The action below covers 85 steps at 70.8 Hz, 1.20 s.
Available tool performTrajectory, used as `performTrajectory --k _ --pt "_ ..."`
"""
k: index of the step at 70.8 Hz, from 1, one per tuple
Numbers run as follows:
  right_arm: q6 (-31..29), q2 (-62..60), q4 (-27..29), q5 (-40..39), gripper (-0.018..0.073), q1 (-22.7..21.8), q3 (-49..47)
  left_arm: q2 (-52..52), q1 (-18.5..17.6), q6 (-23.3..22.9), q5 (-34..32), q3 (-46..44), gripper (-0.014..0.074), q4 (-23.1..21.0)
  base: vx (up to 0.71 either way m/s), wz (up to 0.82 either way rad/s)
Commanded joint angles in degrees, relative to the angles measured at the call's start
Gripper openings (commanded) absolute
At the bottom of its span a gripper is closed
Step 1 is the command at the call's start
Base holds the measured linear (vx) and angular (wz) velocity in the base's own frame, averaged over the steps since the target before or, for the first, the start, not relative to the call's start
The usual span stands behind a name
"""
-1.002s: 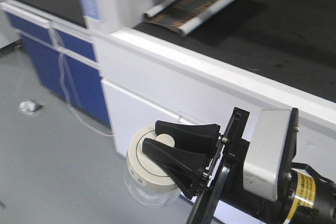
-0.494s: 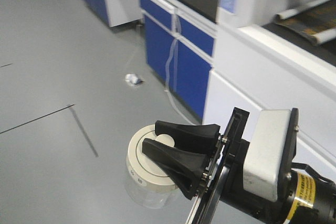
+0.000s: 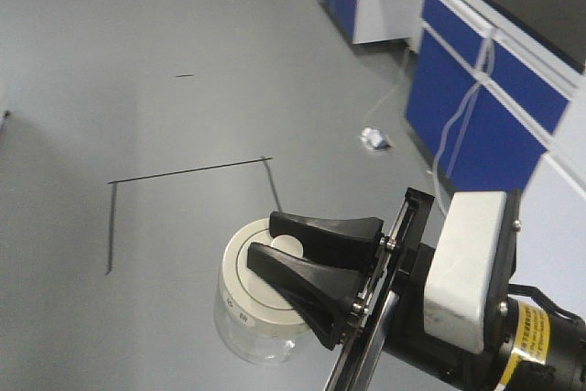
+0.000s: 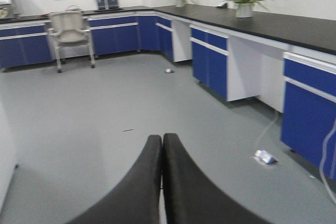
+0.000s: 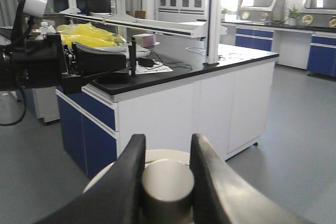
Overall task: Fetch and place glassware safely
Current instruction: 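Hold the jar in the right gripper while the base drives away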
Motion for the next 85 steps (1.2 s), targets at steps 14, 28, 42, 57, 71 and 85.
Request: performTrajectory --k 14,28,42,57,71,85 --pt "-0.1 -1.2 0.9 -6.0 -0.0003 -0.1 -1.8 0.0 -0.4 -0.3 -3.8 -1.5 -0.0007 -0.3 0.0 0.44" --pt "-0.1 -1.2 0.9 -6.0 -0.0003 -0.1 -1.8 0.0 -0.4 -0.3 -3.8 -1.5 -0.0007 -0.3 0.03 0.21" --pt "-0.1 -1.2 0.9 -6.1 -0.0003 -0.1 -1.8 0.0 -0.4 -0.3 -3.8 -1.5 -0.0007 -0.3 0.07 0.11" --pt "-0.1 -1.2 0.9 -6.1 -0.0003 -0.1 -1.8 0.0 -0.4 -0.3 -3.8 -1.5 -0.0007 -0.3 0.13 0.12" --pt "-0.1 -1.2 0.9 -6.1 -0.0003 -0.1 -1.8 0.0 -0.4 -0.3 -3.8 -1.5 -0.0007 -0.3 0.21 0.09" --pt "-0.1 -1.2 0.9 -6.1 -0.0003 -0.1 -1.8 0.0 -0.4 -0.3 -3.8 -1.5 -0.0007 -0.3 0.3 0.03"
